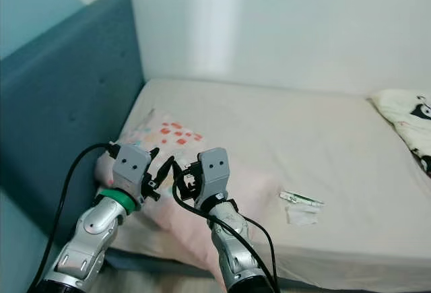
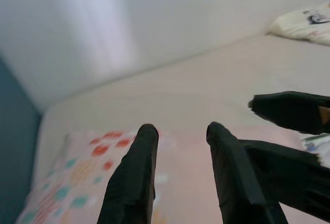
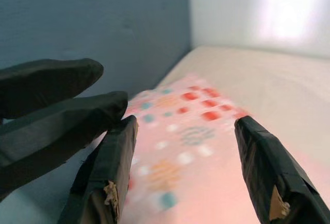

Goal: Clean up the room

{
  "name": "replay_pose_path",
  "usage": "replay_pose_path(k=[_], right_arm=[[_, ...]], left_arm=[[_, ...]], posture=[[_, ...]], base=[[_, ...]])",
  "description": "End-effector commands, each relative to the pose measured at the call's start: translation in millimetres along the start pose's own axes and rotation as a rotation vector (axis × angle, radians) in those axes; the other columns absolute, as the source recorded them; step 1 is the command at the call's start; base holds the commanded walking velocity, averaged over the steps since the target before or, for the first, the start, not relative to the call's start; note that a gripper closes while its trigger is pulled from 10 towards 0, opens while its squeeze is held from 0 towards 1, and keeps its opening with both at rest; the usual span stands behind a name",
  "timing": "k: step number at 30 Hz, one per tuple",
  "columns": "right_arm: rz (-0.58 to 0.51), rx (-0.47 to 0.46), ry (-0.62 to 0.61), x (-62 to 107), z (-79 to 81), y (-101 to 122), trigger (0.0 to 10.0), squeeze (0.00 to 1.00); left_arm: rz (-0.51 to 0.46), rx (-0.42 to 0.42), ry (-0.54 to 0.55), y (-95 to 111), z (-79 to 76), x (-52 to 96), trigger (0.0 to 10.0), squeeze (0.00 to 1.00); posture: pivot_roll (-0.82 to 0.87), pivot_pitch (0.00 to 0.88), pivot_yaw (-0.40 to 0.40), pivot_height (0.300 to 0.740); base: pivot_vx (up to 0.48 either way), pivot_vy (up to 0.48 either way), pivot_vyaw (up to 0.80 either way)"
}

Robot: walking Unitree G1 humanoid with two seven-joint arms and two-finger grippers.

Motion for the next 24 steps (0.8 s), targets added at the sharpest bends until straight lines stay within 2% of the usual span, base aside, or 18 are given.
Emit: replay_pose_path(k=[1, 17, 24], right_arm=[[0.006, 0.005, -0.009, 1.7, -3.1, -2.5, 10.0, 0.0], [-0.003, -0.003, -0.014, 1.6, -2.6, -1.7, 10.0, 0.0], [-0.004, -0.007, -0.018, 2.4, -2.2, -2.3, 10.0, 0.0]], left_arm=[[0.013, 0.004, -0.016, -3.7, -4.0, 1.2, 10.0, 0.0], [0.005, 0.017, -0.018, -2.4, -4.7, 0.5, 10.0, 0.0], [0.027, 0.047, -0.024, -7.2, -6.3, 2.5, 10.0, 0.0]], posture=[[-0.15, 0.016, 0.072, 0.735], [-0.15, 0.011, 0.078, 0.735], [-0.15, 0.017, 0.081, 0.735]], base=[[0.3, 0.0, 0.0], [0.015, 0.0, 0.0], [0.0, 0.0, 0.0]])
Point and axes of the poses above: a point about 5 cm out from each wrist's last joint towards the gripper, its own x axis pointing back from the gripper into the wrist, its own y axis along the axis of the wrist's last joint, z = x × y, the point moved 3 cm from there along -x, pointing out of the wrist towards the gripper, and after that the axes turned 1 degree about x, right-handed, at the moved point
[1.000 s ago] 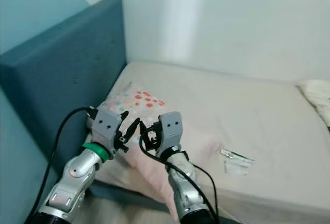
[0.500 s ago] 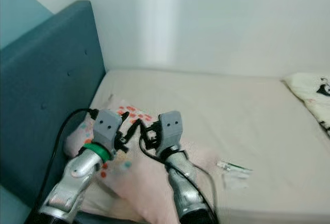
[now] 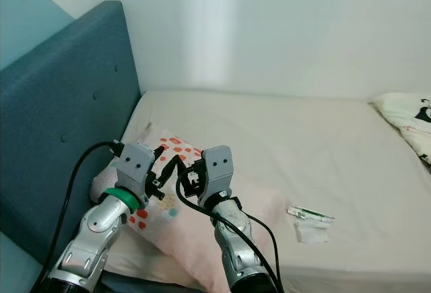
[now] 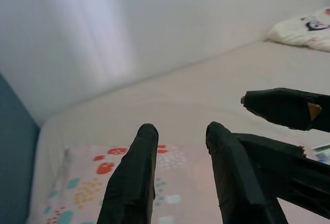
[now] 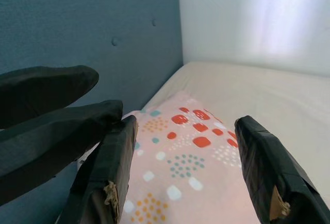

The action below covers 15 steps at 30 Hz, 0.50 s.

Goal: Clean up the room

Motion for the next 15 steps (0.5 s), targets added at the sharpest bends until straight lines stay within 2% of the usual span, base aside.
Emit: replay_pose_path(k=[1, 9, 15], right_arm=[[0.007, -0.01, -0.014, 2.9, -1.5, -3.6, 10.0, 0.0], [0.013, -0.001, -0.049, 5.4, -5.4, -6.0, 10.0, 0.0], [0.014, 0.002, -0.062, 5.7, -6.9, -6.4, 10.0, 0.0]], left_arm=[[0.037, 0.029, -0.008, -9.1, -2.7, 3.4, 10.0, 0.0], [0.072, 0.05, 0.001, -17.6, -1.8, 6.9, 10.0, 0.0], [0.09, 0.046, 0.01, -20.9, -0.6, 7.3, 10.0, 0.0]], posture=[[-0.16, 0.019, 0.082, 0.735], [-0.16, 0.028, 0.084, 0.735], [-0.16, 0.031, 0.085, 0.705]], base=[[0.0, 0.0, 0.0], [0.0, 0.0, 0.0], [0.0, 0.0, 0.0]])
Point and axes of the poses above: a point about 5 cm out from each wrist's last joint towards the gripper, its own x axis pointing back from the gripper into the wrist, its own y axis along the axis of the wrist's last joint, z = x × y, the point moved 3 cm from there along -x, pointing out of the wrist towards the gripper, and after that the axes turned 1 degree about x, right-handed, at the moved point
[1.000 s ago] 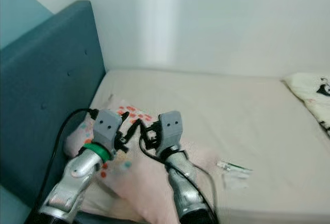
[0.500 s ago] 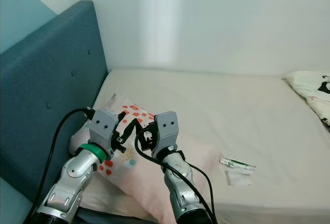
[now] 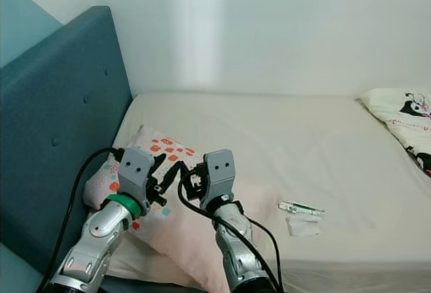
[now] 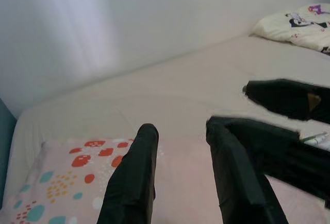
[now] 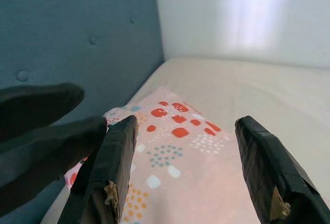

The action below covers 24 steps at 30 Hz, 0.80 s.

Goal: Clean up the room

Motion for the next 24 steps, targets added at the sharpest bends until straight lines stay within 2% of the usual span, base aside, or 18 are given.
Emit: replay_pose_path(k=[1, 6, 13, 24], right_arm=[[0.001, 0.0, -0.009, 2.1, -1.2, -2.0, 10.0, 0.0], [0.002, -0.001, -0.008, 2.4, -1.0, -2.3, 10.0, 0.0], [0.002, -0.002, -0.011, 2.5, -0.5, -2.3, 10.0, 0.0], [0.003, -0.002, -0.016, 2.7, -0.9, -2.8, 10.0, 0.0]], left_arm=[[0.048, 0.004, 0.015, -10.8, 2.3, 3.6, 10.0, 0.0], [0.065, 0.006, 0.026, -14.1, 3.7, 4.3, 10.0, 0.0], [0.142, 0.017, 0.059, -26.5, 11.8, 7.0, 10.0, 0.0], [0.154, 0.017, 0.065, -28.3, 13.5, 7.6, 10.0, 0.0]], posture=[[-0.16, 0.031, 0.085, 0.7], [-0.16, 0.032, 0.087, 0.685], [-0.16, 0.035, 0.092, 0.65], [-0.16, 0.036, 0.095, 0.605]], base=[[0.0, 0.0, 0.0], [0.0, 0.0, 0.0], [0.0, 0.0, 0.0], [0.0, 0.0, 0.0]])
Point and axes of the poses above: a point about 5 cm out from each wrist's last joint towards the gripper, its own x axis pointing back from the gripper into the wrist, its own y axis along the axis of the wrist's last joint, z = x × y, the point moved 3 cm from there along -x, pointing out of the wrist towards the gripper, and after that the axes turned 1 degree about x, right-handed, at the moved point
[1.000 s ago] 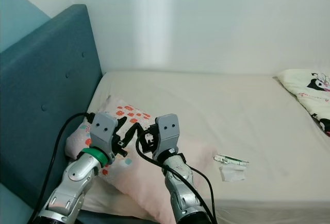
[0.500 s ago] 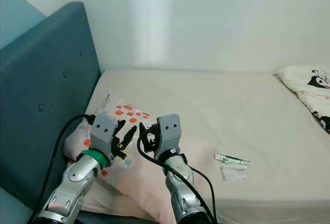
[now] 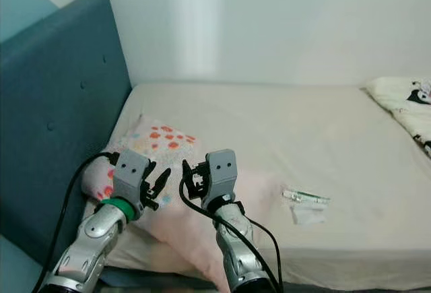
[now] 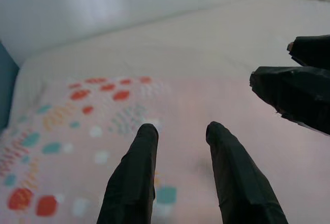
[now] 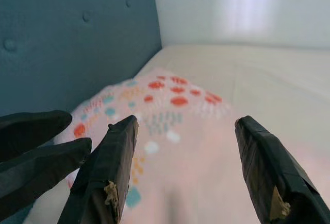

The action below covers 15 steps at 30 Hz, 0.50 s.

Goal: Clean up the room

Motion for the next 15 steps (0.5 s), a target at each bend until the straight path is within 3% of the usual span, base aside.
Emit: replay_pose_path(k=[1, 7, 15], right_arm=[[0.01, 0.001, -0.007, 2.4, -1.0, -4.2, 10.0, 0.0], [0.006, 0.01, -0.011, 2.5, -2.9, -3.1, 10.0, 0.0], [-0.013, 0.052, -0.033, 1.1, -17.7, 4.4, 10.0, 0.0]], left_arm=[[0.047, 0.003, -0.001, -10.9, -0.5, 2.0, 10.0, 0.0], [0.046, 0.003, -0.003, -10.4, -1.2, 1.7, 10.0, 0.0], [0.046, 0.003, -0.005, -10.0, -1.8, 1.2, 10.0, 0.0]], posture=[[-0.16, 0.035, 0.096, 0.595], [-0.16, 0.035, 0.097, 0.57], [-0.16, 0.037, 0.099, 0.535]], base=[[0.0, 0.0, 0.0], [0.0, 0.0, 0.0], [0.0, 0.0, 0.0]])
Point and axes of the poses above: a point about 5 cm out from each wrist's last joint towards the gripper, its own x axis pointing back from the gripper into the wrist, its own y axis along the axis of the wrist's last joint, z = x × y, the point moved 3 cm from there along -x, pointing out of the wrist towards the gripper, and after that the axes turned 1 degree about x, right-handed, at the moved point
